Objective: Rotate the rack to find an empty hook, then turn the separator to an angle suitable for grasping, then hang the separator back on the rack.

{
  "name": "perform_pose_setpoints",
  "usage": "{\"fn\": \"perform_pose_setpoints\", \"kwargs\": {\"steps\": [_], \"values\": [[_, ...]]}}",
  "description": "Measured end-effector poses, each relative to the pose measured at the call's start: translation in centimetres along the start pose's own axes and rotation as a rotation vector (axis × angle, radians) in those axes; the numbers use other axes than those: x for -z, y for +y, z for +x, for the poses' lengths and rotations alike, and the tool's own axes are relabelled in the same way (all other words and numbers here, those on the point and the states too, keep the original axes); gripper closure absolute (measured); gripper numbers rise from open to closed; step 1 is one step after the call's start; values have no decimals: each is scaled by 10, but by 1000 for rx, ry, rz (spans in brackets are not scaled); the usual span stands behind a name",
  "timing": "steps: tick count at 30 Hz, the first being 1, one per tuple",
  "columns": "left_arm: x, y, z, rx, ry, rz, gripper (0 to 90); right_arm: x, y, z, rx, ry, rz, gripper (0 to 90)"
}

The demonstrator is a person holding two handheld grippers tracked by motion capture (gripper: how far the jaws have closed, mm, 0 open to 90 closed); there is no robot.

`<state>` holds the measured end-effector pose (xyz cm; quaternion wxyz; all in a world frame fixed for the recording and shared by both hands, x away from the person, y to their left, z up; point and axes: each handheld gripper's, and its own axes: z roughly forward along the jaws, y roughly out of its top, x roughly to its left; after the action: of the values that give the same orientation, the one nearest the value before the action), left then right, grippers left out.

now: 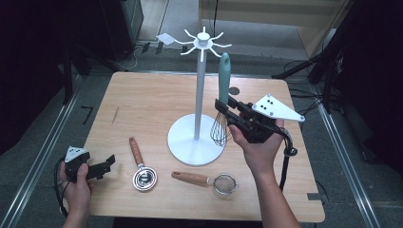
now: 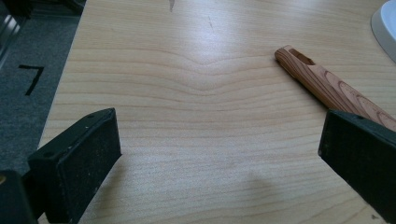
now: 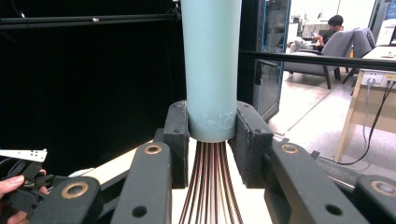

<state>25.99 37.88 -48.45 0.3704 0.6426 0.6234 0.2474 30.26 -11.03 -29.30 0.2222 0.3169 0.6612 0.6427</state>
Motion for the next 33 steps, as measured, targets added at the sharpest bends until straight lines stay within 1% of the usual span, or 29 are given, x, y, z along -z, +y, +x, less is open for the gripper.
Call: {"fn": "perform_pose_setpoints", "kwargs": {"steps": [11, 15, 16, 17, 30, 33], "values": [[0, 0, 0, 1, 0, -1, 0, -8, 2, 0, -3, 1, 8, 705], [0, 0, 0, 2, 0, -2, 0, -11, 1, 0, -13, 3, 14, 705], [0, 0, 0, 2, 0, -2, 0, -12, 1, 0, -9, 3, 11, 705], [0, 0, 0, 2, -1, -2, 0, -13, 0, 0, 4, -6, 8, 705], [0, 0, 0, 3, -2, -3, 0, -21, -3, 0, 7, -6, -3, 705], [0, 0, 0, 2, -3, -3, 0, -23, -3, -1, 15, -6, -11, 703]]}}
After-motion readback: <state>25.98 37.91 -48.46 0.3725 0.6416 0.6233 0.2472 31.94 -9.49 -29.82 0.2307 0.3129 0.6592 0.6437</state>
